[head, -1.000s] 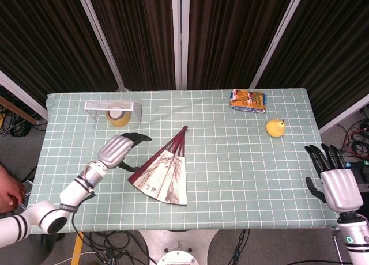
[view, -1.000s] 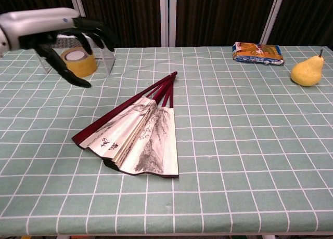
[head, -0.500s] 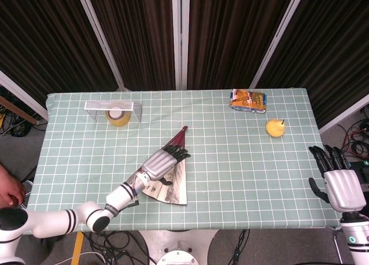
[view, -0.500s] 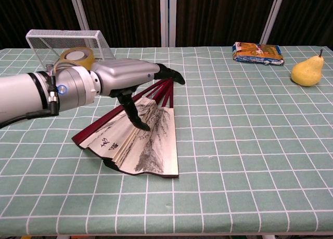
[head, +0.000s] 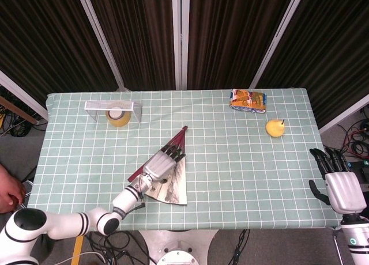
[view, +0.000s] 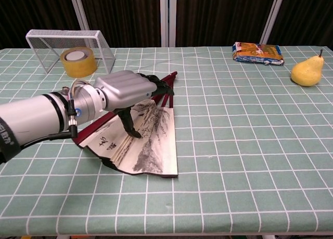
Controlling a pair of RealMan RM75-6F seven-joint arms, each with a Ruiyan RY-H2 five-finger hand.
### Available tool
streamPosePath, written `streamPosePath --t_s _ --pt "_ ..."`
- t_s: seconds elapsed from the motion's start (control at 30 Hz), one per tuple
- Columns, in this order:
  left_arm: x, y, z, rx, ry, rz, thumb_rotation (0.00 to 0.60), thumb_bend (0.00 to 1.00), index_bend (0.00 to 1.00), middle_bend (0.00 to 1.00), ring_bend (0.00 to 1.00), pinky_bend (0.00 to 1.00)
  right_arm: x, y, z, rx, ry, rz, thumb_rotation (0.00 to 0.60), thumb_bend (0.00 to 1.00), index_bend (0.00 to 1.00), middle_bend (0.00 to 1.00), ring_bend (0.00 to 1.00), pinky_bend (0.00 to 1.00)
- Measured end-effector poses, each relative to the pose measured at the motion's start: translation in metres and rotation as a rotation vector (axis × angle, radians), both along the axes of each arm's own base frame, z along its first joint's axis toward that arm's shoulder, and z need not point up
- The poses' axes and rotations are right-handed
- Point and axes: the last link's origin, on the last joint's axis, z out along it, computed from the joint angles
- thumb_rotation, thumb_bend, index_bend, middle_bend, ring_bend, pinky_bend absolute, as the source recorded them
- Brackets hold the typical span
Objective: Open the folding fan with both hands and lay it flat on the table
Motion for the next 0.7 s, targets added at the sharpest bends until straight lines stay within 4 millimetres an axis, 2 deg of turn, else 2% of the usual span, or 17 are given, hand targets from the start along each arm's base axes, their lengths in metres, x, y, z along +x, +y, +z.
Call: streamPosePath --t_s 0.23,0.47,0.53,0.7 --pt "-0.029 0.010 0.012 0.057 0.054 0.072 0.600 0.06 0.10 0.05 0.00 0.12 0.001 -0.001 -0.002 0.002 -0.010 0.012 0.600 0.31 0.06 0.10 0.00 0.00" --pt "-0.059 0.025 0.039 0.119 0.100 0.152 0.600 0.06 0.10 0.05 0.00 0.12 0.001 0.001 -0.001 -0.005 -0.018 0.018 0.600 0.32 0.06 0.10 0.00 0.00" --pt "-0.061 0.027 0.045 0.106 0.077 0.186 0.600 0.06 0.10 0.05 0.00 0.12 0.000 0.002 0.000 -0.008 -0.019 0.017 0.600 0.32 0.06 0.10 0.00 0.00" --pt "-0.051 0.036 0.059 0.011 -0.109 0.343 0.600 0.09 0.10 0.10 0.04 0.17 -0.002 0.003 0.000 -0.005 -0.022 0.012 0.600 0.32 0.06 0.10 0.00 0.00"
